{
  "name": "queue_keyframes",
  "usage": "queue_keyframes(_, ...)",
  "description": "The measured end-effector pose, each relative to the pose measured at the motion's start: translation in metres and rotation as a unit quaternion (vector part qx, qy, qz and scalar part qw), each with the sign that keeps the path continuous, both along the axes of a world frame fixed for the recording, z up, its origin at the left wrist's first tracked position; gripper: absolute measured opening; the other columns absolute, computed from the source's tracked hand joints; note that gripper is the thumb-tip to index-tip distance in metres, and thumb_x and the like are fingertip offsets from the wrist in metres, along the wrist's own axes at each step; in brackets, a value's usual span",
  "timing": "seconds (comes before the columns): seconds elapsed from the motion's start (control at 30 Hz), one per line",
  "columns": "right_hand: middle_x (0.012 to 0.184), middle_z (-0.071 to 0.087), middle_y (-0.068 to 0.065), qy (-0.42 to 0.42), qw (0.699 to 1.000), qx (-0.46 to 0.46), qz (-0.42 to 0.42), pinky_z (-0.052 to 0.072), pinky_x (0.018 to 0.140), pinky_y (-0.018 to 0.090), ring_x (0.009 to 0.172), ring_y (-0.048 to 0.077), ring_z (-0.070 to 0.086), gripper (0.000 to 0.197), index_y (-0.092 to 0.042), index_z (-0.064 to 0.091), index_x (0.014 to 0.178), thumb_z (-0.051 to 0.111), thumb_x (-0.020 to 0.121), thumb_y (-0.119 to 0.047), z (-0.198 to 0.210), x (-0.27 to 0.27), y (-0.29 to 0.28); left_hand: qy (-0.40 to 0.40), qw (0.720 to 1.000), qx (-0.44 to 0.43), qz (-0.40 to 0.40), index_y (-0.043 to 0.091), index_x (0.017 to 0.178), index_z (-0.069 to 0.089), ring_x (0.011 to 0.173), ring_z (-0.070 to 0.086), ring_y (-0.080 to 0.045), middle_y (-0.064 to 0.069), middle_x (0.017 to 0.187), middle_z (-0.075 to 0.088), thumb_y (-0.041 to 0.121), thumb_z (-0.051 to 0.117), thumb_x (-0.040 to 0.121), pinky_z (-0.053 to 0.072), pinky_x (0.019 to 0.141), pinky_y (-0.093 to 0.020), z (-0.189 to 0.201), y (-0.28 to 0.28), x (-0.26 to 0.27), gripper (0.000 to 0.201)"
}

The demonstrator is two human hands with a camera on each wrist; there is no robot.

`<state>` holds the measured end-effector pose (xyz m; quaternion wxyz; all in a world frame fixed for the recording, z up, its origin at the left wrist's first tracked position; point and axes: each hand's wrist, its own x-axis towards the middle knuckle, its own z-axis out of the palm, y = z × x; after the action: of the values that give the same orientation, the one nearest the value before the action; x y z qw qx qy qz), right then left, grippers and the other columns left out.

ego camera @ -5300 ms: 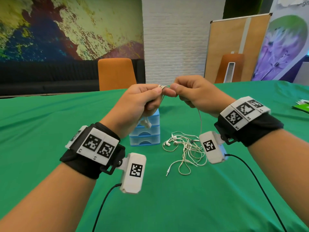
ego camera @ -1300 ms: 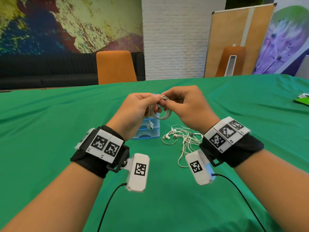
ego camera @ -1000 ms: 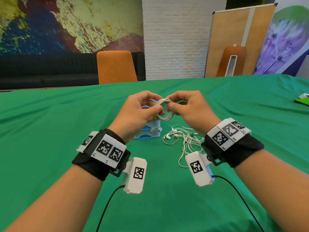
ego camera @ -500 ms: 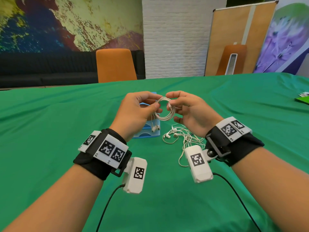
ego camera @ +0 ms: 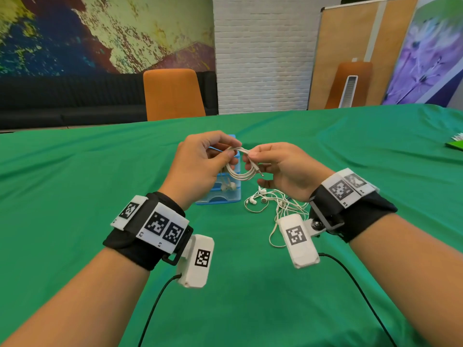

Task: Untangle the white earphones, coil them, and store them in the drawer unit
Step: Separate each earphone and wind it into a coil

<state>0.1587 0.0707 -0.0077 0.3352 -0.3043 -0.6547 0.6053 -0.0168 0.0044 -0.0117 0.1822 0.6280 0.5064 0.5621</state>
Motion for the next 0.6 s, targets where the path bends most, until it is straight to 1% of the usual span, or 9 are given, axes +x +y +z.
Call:
queue_keyframes(0.1,0.079,0.065,-0.012,-0.037,0.998,0.053,0.004,0.043,0.072,0.032,0.078,0.011,0.053,0.02,-0.022,0.06,0.079,0.058,0.099,-0.021,-0.003,-0.004,-0.002,-0.028,1.0,-0.003,-0.003,0.0,0.105,0.072,0.074,0.071,-0.013,-0.019,0.09,0.073,-0.006,0.062,0.094,0.059,0.075,-0.024,0.0,-0.001,0.0,0.016)
queue_keyframes(0.17,0.079,0.063,-0.008,-0.068,0.993,0.097,-0.006,0.045,0.069,0.03,0.073,0.009,0.054,0.012,-0.019,0.061,0.087,0.06,0.098,-0.022,-0.005,-0.007,-0.003,-0.034,0.999,-0.007,0.001,-0.002,0.105,0.071,0.074,0.07,-0.013,-0.018,0.088,0.072,-0.006,0.061,0.094,0.059,0.074,-0.024,0.0,-0.001,0.0,0.016)
queue_keyframes(0.23,0.084,0.062,-0.002,-0.09,0.987,0.132,-0.009,0.045,0.066,0.028,0.074,0.011,0.056,0.006,-0.016,0.062,0.093,0.066,0.094,-0.021,-0.007,-0.009,-0.005,-0.035,0.999,-0.01,0.004,-0.002,0.104,0.072,0.076,0.07,-0.015,-0.018,0.089,0.072,-0.007,0.061,0.094,0.06,0.074,-0.024,0.0,0.0,0.0,0.016)
queue_keyframes(0.3,0.084,0.062,-0.001,-0.102,0.984,0.145,-0.007,0.046,0.065,0.027,0.073,0.011,0.057,0.009,-0.016,0.062,0.091,0.07,0.09,-0.018,-0.009,-0.011,-0.006,-0.03,0.999,-0.012,0.006,-0.001,0.103,0.072,0.074,0.07,-0.015,-0.019,0.089,0.073,-0.006,0.061,0.094,0.06,0.073,-0.024,-0.001,0.0,-0.001,0.015)
queue_keyframes(0.4,0.083,0.061,0.003,-0.074,0.992,0.097,0.009,0.045,0.065,0.028,0.071,0.012,0.056,0.008,-0.016,0.061,0.086,0.067,0.088,-0.011,-0.01,-0.013,-0.008,-0.013,1.0,-0.014,0.004,0.001,0.103,0.072,0.07,0.07,-0.013,-0.018,0.089,0.074,-0.005,0.062,0.094,0.059,0.07,-0.024,-0.001,-0.001,-0.001,0.014)
queue_keyframes(0.47,0.087,0.059,0.007,-0.029,0.998,0.036,0.03,0.044,0.062,0.028,0.07,0.013,0.056,0.007,-0.015,0.06,0.086,0.061,0.08,-0.014,-0.009,-0.014,-0.009,-0.022,1.0,-0.018,-0.008,0.0,0.104,0.071,0.067,0.067,-0.013,-0.015,0.087,0.072,-0.005,0.062,0.094,0.057,0.068,-0.023,0.0,-0.003,-0.002,0.015)
queue_keyframes(0.5,0.089,0.058,0.008,-0.016,0.999,0.018,0.039,0.043,0.061,0.028,0.07,0.014,0.055,0.012,-0.015,0.06,0.087,0.058,0.075,-0.017,-0.008,-0.013,-0.01,-0.032,0.999,-0.021,-0.016,0.001,0.105,0.071,0.065,0.065,-0.013,-0.014,0.086,0.071,-0.004,0.062,0.094,0.056,0.066,-0.023,0.0,-0.004,-0.003,0.015)
queue_keyframes(0.53,0.089,0.057,0.008,-0.011,0.999,0.01,0.047,0.043,0.061,0.028,0.07,0.014,0.055,0.015,-0.015,0.06,0.086,0.056,0.073,-0.019,-0.006,-0.013,-0.011,-0.043,0.998,-0.025,-0.025,0.001,0.106,0.071,0.064,0.062,-0.012,-0.013,0.086,0.069,-0.003,0.062,0.095,0.054,0.066,-0.022,0.001,-0.005,-0.004,0.016)
queue_keyframes(0.6,0.087,0.057,0.007,-0.027,0.997,0.026,0.06,0.044,0.06,0.027,0.07,0.014,0.054,0.007,-0.019,0.061,0.075,0.056,0.071,-0.019,-0.003,-0.015,-0.015,-0.068,0.996,-0.038,-0.05,0.003,0.107,0.072,0.063,0.056,-0.012,-0.011,0.087,0.068,-0.002,0.06,0.095,0.05,0.065,-0.021,0.002,-0.005,-0.005,0.017)
